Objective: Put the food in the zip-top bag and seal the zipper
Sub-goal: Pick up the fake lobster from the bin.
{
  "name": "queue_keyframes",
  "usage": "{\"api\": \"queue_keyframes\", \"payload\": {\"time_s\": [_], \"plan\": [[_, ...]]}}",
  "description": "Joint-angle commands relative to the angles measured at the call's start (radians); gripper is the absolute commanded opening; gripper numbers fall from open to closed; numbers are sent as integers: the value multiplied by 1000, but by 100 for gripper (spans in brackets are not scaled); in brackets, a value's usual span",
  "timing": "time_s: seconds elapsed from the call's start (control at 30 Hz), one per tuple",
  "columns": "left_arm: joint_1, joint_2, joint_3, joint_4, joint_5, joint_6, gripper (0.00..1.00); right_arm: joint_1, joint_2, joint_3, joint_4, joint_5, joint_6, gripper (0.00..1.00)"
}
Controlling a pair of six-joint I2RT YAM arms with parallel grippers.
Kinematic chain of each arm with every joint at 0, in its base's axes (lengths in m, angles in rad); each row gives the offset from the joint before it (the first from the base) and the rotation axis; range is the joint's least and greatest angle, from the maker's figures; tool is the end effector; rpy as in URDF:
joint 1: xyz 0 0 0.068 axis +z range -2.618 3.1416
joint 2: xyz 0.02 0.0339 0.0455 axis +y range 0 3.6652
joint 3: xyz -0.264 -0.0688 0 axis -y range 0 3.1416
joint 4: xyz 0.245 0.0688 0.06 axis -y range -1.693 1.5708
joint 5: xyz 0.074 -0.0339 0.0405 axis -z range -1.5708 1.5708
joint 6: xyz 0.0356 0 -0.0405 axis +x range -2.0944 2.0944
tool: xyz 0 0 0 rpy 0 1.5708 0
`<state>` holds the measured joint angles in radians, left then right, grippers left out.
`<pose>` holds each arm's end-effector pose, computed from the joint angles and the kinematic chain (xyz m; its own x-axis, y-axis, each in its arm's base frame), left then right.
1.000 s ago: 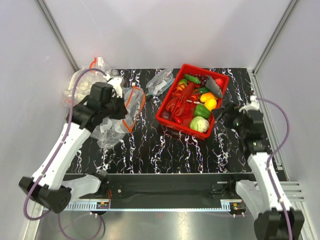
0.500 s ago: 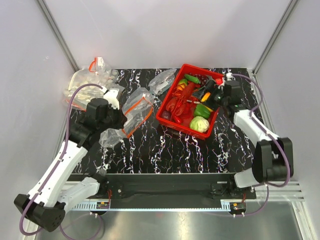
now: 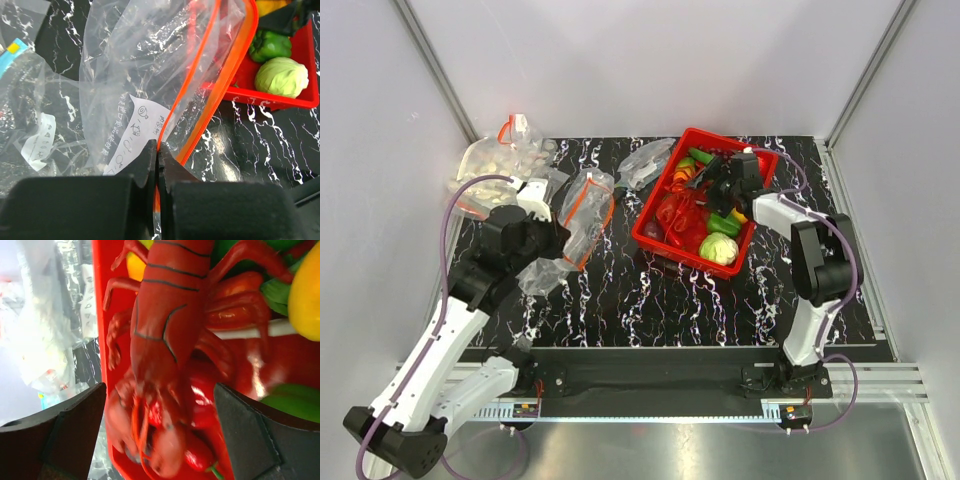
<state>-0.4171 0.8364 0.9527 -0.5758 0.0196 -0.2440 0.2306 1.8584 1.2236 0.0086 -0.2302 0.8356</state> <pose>0.1622 -0.0726 0.3489 -0.4952 -0.0448 -0.8676 0.3107 0.9235 -0.2250 0.4029 0.1029 0.2060 -0.6812 0.5818 -0.4443 0.1532 0.7068 0.6907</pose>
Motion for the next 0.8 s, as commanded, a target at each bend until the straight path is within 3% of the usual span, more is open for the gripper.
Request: {"api": "queue_keyframes", "payload": {"time_s": [0.0,0.2,0.27,0.33,0.53,0.57,0.6,0.77], "plan": [[0,-23,-3,68,-43,9,0,16,74,73,44,39,62,95],[-2,-8,3,62,-24,15,0,64,195,207,13,37,36,88],[-2,0,4,57,0,17,0,69,193,209,17,43,30,70],[0,4,6,53,-3,18,0,67,162,198,19,51,8,54],[0,41,14,44,2,34,0,67,-25,91,19,150,-88,49],[0,52,39,33,-10,32,0,67,-47,90,5,153,-110,39],[-2,64,55,22,-15,34,0,67,-83,91,-40,157,-156,36],[-2,127,171,-58,-96,48,0,67,-194,71,-124,131,-283,29]]}}
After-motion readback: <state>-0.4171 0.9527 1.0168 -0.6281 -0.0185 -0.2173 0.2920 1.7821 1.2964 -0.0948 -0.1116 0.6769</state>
